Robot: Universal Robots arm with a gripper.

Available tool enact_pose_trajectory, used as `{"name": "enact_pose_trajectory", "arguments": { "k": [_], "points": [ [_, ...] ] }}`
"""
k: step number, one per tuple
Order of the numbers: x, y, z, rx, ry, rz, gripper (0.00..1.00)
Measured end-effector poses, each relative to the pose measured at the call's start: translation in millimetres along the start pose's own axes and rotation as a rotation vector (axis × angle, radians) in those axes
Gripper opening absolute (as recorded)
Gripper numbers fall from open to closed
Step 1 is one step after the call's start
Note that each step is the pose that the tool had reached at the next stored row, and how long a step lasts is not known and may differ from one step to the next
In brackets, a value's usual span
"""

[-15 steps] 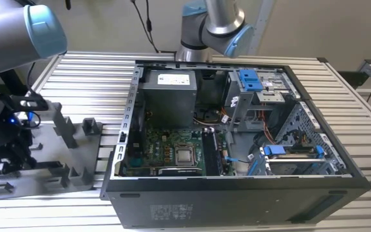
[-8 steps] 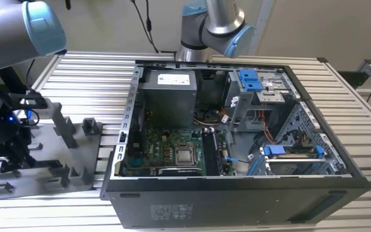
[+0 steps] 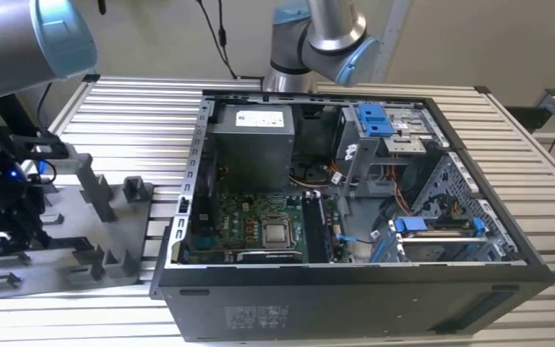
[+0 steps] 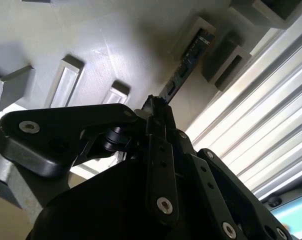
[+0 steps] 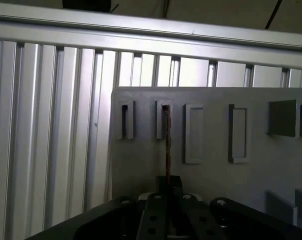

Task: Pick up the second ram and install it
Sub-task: 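Pick up the second ram and move it above second insertion slot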

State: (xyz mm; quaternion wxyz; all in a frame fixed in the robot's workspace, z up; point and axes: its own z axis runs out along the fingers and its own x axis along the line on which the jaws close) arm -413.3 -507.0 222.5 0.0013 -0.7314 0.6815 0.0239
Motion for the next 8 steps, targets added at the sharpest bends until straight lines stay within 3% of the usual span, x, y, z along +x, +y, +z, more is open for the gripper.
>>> {"name": "enact_pose_trajectory", "arguments": {
  "k": [8],
  "points": [
    [-0.3,0.2,-7.5,0.0000,0.0000,0.000,0.14]
  ]
}}
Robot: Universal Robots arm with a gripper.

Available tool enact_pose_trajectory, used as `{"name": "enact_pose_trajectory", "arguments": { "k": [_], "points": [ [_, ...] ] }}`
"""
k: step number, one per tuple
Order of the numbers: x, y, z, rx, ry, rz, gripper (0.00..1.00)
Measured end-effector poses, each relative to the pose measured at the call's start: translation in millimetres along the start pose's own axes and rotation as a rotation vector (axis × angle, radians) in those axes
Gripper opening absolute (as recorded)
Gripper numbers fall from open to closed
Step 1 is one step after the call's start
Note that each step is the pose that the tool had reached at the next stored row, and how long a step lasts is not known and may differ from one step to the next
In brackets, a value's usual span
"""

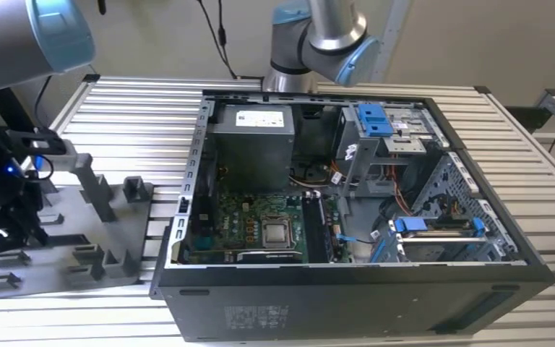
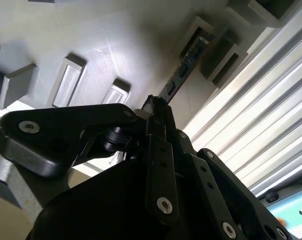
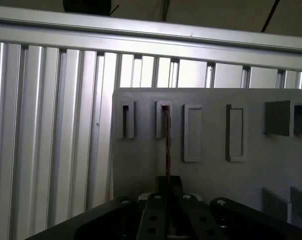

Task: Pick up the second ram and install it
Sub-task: 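Pick up the second ram and move it above second insertion slot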

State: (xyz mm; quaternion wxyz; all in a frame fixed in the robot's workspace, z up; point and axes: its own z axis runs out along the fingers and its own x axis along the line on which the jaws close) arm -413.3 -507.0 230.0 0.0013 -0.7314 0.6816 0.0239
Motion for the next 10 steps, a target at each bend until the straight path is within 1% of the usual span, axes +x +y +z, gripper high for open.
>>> {"name": "enact_pose_trajectory", "arguments": {
  "k": [4,10],
  "points": [
    [-0.2,0.1,-4.2,0.0001,-0.0001,0.000,0.14],
    [-0.3,0.2,-8.1,0.0001,-0.0001,0.000,0.14]
  ]
}}
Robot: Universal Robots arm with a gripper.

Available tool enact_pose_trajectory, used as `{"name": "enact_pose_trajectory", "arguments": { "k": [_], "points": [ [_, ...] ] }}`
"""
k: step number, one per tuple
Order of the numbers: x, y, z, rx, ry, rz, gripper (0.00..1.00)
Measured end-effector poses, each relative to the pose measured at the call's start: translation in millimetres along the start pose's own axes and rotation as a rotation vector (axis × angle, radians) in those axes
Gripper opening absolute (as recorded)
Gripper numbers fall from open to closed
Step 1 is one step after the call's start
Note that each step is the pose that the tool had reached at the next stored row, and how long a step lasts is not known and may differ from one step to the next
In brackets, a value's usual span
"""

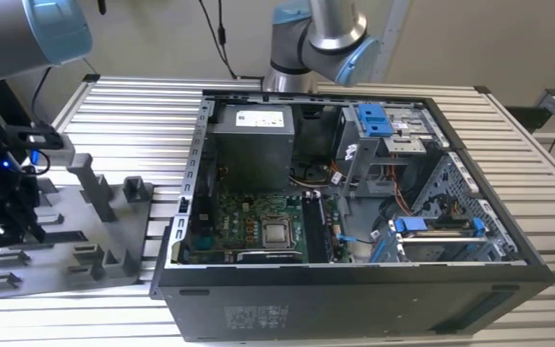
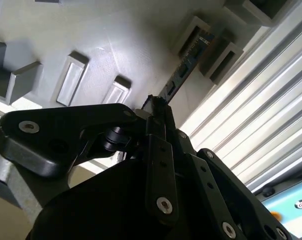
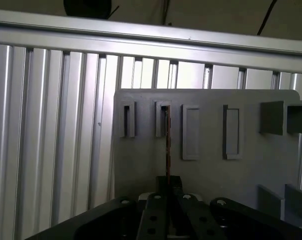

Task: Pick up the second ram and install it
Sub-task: 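Pick up the second ram and move it above second insertion slot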

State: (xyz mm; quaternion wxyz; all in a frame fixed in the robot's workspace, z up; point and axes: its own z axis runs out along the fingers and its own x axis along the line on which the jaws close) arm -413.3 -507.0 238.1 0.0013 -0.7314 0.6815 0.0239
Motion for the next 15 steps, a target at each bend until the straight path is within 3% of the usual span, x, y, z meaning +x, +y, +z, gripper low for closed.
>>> {"name": "enact_pose_trajectory", "arguments": {
  "k": [15],
  "points": [
    [-0.4,0.3,-10.3,0.0000,0.0000,0.000,0.14]
  ]
}}
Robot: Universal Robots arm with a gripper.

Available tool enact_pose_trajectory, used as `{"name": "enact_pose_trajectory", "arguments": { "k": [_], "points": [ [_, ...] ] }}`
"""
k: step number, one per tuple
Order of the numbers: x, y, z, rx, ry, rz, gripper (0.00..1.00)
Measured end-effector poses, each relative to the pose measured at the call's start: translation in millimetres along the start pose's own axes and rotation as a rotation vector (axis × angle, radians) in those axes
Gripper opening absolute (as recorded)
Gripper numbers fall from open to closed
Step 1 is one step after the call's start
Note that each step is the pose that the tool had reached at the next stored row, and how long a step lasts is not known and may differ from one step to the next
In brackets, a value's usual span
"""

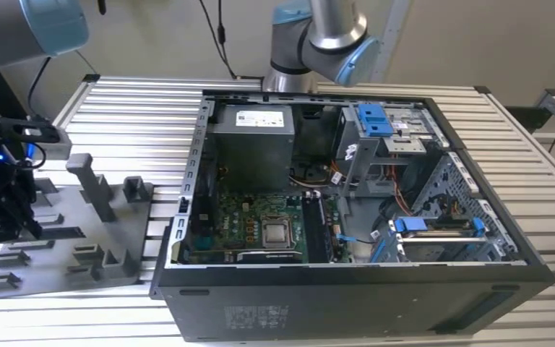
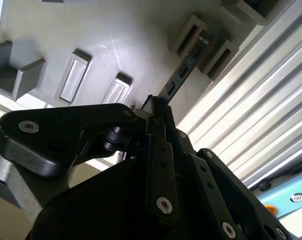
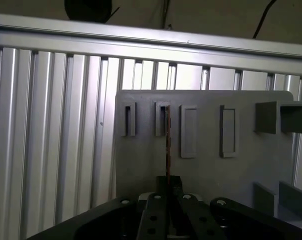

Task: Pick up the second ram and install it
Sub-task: 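Pick up the second ram and move it above second insertion slot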

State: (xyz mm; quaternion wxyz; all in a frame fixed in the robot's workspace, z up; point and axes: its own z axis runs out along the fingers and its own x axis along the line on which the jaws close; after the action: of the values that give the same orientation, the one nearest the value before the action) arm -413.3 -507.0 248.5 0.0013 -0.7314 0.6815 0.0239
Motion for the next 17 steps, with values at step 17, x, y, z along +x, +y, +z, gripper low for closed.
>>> {"name": "enact_pose_trajectory", "arguments": {
  "k": [17],
  "points": [
    [-0.6,0.5,-15.6,-0.0001,0.0001,0.000,0.14]
  ]
}}
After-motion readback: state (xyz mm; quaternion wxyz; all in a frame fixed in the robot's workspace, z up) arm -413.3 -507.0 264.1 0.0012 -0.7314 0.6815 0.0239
